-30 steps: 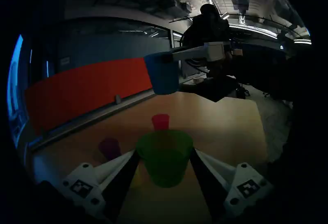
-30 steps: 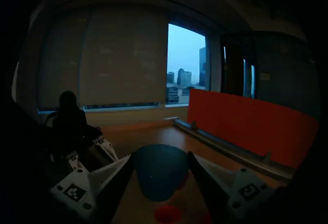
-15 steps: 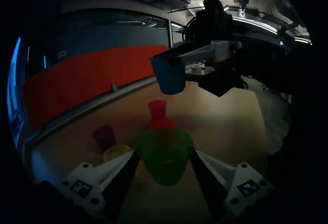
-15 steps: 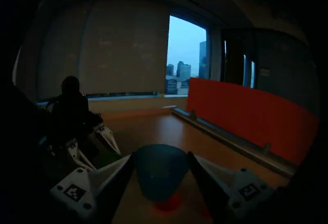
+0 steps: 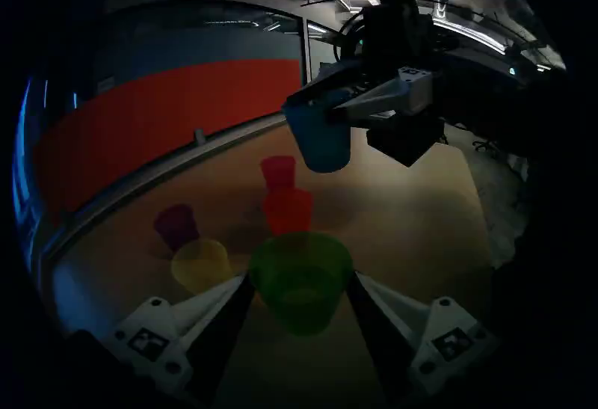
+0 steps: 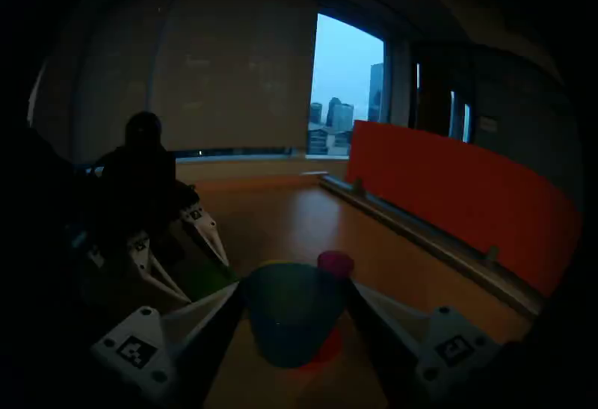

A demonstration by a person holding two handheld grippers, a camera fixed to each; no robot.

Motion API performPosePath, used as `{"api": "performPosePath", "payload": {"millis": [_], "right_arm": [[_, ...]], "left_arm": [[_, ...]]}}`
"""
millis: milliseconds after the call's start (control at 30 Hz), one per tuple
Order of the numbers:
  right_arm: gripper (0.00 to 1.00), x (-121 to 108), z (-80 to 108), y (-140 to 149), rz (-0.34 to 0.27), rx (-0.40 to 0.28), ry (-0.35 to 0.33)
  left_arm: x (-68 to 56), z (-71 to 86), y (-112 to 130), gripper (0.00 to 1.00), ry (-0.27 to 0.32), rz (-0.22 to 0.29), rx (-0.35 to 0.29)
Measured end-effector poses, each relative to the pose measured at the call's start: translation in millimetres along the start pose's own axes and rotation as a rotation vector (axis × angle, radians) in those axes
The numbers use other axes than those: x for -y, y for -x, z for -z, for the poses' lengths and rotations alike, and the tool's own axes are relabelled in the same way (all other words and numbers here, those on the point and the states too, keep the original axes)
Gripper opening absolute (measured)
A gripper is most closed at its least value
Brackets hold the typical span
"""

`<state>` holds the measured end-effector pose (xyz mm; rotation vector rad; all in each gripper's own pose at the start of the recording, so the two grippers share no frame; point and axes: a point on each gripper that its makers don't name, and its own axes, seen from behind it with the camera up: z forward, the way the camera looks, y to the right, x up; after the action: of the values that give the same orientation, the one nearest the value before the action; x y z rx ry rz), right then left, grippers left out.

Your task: Pour water

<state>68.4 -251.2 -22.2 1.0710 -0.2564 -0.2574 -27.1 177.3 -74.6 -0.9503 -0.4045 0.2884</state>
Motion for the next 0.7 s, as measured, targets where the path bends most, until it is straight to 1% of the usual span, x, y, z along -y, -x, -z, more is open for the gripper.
{"api": "performPosePath", "payload": {"millis": [200,500,700], "right_arm": [[0.96,8,-2.4,21,-0.006,0.031,-0.017],[0.96,19,-8.4,50,0.004,0.084,-0.039],[0.96,27,-10.7,63,0.011,0.107,-0.057]], "left_arm": [[-1.5,-6.8,10,0.85,0.013,0.008,0.023],[-2.1,-13.6,22,0.85,0.024,-0.008,0.065],[-4.7,-17.9,27,0.85,0.035,-0.012,0.077]]}}
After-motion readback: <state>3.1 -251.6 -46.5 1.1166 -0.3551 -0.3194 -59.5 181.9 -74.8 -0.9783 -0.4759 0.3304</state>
